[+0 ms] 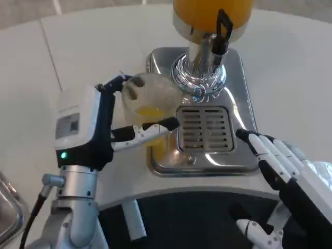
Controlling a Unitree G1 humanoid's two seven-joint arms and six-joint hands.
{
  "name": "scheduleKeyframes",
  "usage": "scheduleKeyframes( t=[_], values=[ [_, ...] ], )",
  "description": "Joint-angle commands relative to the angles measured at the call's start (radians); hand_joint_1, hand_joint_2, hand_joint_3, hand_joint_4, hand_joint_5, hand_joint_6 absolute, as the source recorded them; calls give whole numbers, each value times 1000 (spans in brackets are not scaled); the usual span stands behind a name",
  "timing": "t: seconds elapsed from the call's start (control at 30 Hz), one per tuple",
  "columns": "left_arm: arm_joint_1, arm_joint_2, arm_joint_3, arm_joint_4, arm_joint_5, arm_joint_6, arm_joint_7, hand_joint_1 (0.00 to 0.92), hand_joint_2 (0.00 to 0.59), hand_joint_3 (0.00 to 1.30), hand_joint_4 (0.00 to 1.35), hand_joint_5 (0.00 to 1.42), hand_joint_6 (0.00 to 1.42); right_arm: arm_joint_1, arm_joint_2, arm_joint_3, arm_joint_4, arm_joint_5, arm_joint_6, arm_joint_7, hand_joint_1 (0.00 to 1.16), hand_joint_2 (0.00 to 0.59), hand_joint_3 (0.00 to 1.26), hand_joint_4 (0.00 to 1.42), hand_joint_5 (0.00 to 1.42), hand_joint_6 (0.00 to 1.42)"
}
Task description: Grasp the cup under the faucet to collect the drink, then remove the cup.
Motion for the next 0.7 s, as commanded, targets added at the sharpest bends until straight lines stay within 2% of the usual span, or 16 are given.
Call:
scheduleKeyframes(
  t=[0.03, 0.23, 0.33, 0.7],
  values=[
    [34, 26, 35, -69, -7, -43, -20, 638, 0, 1062, 1183, 1424, 1424, -14, -27, -20, 11, 14, -8, 8, 327, 451, 0, 0, 0, 0],
    [93, 48, 80, -164, -28, -62, -67, 636, 0, 1062, 1183, 1424, 1424, -32, -63, -32, 13, 1, -16, 11, 323, 455, 0, 0, 0, 0],
    [130, 50, 95, -218, -31, -69, -90, 636, 0, 1062, 1183, 1424, 1424, -51, -84, -38, 19, -9, -27, 10, 297, 484, 0, 0, 0, 0],
    [238, 44, 131, -345, -39, -96, -166, 636, 0, 1062, 1183, 1424, 1424, -133, -142, -15, 58, -17, -75, 13, 255, 503, 0, 0, 0, 0]
  ],
)
